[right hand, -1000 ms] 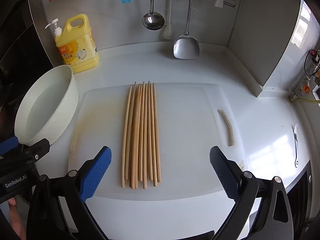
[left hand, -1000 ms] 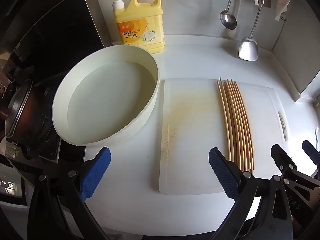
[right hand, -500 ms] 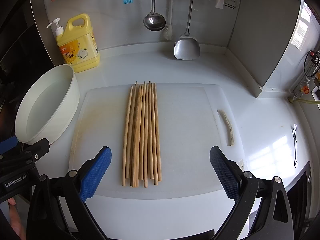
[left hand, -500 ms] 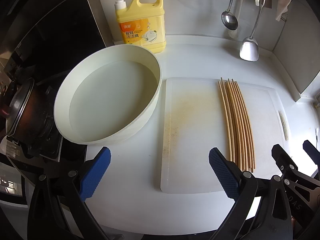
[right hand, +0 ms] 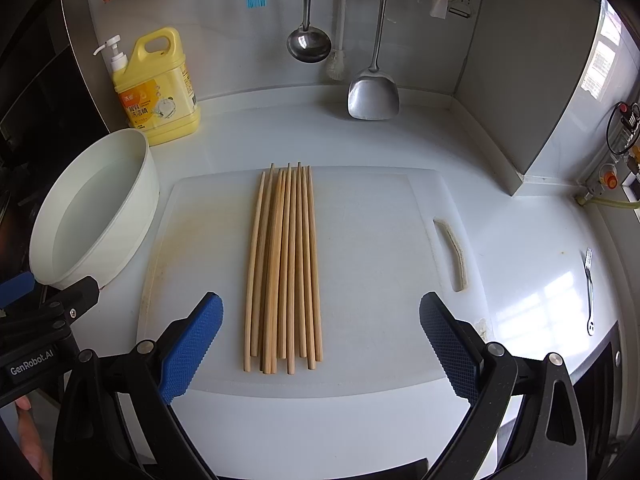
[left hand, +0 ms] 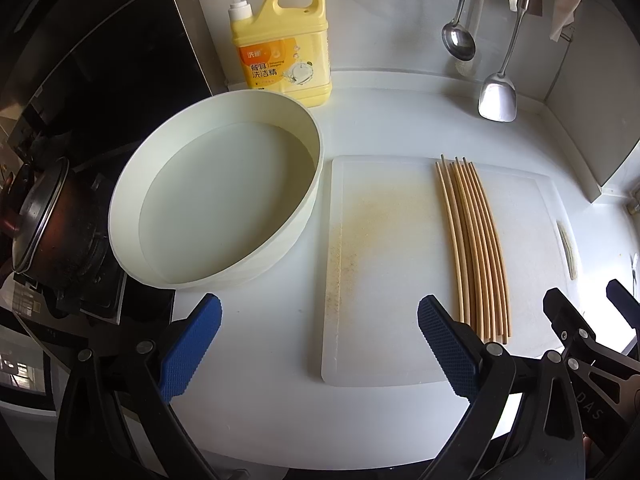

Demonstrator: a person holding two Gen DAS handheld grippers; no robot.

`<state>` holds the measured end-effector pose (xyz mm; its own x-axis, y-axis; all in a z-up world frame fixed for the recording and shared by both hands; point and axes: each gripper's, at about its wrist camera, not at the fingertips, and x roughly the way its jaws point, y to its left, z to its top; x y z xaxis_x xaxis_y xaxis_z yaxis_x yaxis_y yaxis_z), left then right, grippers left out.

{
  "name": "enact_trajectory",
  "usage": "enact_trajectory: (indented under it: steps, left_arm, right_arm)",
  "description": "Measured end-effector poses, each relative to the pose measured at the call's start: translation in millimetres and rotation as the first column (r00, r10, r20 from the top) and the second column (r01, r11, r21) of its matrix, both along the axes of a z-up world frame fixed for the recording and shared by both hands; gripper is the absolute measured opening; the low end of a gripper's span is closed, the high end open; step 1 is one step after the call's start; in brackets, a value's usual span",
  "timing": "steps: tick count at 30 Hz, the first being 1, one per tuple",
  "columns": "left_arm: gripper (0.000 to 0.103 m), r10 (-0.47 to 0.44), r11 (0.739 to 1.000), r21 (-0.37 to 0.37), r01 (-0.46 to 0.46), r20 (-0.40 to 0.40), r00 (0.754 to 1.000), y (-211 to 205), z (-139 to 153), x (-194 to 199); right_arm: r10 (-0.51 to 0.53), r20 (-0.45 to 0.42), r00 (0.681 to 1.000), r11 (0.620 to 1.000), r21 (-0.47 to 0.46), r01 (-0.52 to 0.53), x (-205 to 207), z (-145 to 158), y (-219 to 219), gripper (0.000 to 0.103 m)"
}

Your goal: Organize utensils

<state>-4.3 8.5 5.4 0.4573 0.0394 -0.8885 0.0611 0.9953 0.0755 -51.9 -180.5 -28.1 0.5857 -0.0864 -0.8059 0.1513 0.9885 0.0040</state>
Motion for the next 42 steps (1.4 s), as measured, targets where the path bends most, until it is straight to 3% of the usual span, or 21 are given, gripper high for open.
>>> enact_trajectory:
  steps: [42]
  left_arm:
    - [0.097, -0.002, 1.0, -0.002, 0.002, -0.005, 1.0, -4.2, 0.3, 0.1]
  right_arm:
    - [0.002, -0.004, 1.0, 1.0, 0.0, -0.002, -0.2, 1.4, 2.5, 0.094]
